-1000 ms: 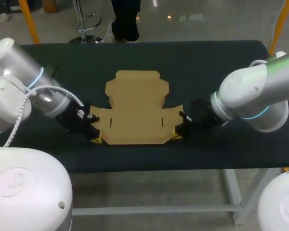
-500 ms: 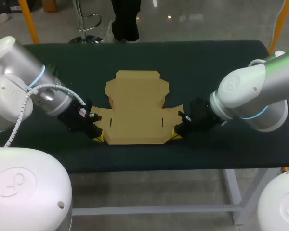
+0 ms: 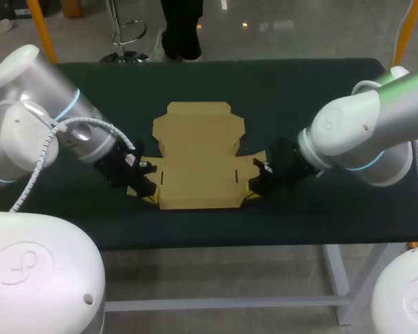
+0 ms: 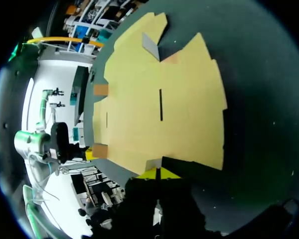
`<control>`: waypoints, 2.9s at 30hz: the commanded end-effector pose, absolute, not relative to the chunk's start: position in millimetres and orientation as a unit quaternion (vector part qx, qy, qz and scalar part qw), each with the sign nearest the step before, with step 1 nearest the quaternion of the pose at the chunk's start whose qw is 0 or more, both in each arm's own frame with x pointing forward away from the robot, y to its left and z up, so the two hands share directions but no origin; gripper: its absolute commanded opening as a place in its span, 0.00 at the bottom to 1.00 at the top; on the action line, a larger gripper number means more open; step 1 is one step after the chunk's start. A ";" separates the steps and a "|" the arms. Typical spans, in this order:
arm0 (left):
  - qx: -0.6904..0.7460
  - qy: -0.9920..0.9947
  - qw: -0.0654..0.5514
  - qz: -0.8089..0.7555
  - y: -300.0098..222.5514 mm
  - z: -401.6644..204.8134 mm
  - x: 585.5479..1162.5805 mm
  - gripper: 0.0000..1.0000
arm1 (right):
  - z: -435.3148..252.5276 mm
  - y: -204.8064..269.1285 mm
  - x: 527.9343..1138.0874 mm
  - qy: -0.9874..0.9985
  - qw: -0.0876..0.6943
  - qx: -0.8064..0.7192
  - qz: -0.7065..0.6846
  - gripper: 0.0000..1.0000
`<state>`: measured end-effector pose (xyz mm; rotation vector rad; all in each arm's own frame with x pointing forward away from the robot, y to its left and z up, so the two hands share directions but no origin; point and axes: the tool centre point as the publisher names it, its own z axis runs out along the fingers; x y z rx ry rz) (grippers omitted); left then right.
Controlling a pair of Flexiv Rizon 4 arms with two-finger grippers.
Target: Assemble the packaging by folding the flat box into shape, placing the metal phone stand inside, and closing the box properly
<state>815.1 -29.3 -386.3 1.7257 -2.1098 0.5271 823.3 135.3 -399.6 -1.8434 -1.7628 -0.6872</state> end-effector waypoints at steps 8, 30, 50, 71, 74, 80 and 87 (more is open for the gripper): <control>0.605 -0.755 0.180 0.177 -38.6 -387.3 816.0 0.00 | -401.1 143.7 826.3 -0.655 0.249 -0.672 -0.239 0.00; 0.604 -0.756 0.177 0.181 -45.7 -389.2 820.8 0.00 | -404.3 158.7 828.1 -0.674 0.247 -0.661 -0.220 0.00; 0.606 -0.762 0.148 0.176 -59.9 -391.8 810.1 0.00 | -410.2 166.4 824.1 -0.685 0.233 -0.662 -0.196 0.00; 0.641 -0.740 0.090 0.181 -68.0 -403.9 801.6 0.00 | -416.8 170.3 821.6 -0.691 0.208 -0.672 -0.169 0.00; 0.643 -0.739 0.089 0.181 -68.5 -407.9 803.2 0.00 | -417.6 171.2 822.1 -0.691 0.204 -0.674 -0.164 0.00; 0.649 -0.734 0.082 0.181 -69.0 -411.8 805.3 0.00 | -421.5 172.8 822.0 -0.692 0.201 -0.676 -0.157 0.00; 0.654 -0.731 0.079 0.175 -70.3 -417.1 806.7 0.00 | -427.8 173.8 819.2 -0.694 0.190 -0.679 -0.148 0.00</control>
